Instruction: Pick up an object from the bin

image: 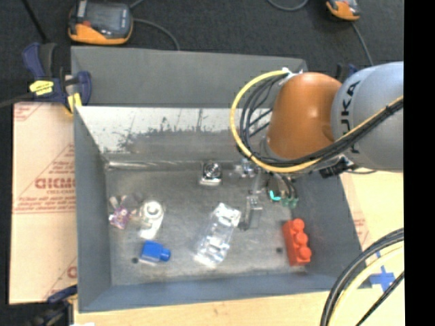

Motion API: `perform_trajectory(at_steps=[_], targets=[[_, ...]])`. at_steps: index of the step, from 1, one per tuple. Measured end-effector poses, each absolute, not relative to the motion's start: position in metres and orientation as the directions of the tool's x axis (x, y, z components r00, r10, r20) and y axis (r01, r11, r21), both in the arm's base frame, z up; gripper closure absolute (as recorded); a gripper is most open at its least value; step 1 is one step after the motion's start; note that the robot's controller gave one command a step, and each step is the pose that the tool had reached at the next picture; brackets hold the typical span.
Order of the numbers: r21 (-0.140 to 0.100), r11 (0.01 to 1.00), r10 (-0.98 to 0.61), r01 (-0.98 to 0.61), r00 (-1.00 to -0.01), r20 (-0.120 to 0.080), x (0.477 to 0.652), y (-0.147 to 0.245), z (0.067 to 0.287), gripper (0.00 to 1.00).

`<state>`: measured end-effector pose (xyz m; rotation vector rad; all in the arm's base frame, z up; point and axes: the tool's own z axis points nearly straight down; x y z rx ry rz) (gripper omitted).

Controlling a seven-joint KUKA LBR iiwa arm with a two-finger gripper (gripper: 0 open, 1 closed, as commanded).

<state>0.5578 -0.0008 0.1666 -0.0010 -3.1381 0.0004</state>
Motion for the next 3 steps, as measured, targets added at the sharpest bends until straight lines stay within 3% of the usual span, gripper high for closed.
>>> perform_trajectory(at_steps=[1, 2, 3], targets=[[-0.001, 0.998, -0.056, -0.056, -0.998, 0.003, 0.512, 0.011, 0.078, 0.0], [-0.007, 0.952, -0.308, -0.308, -0.951, -0.029, 0.484, 0.012, 0.074, 0.0], [-0.005, 0.843, -0.538, -0.538, -0.843, -0.004, 0.488, -0.097, 0.075, 0.0]])
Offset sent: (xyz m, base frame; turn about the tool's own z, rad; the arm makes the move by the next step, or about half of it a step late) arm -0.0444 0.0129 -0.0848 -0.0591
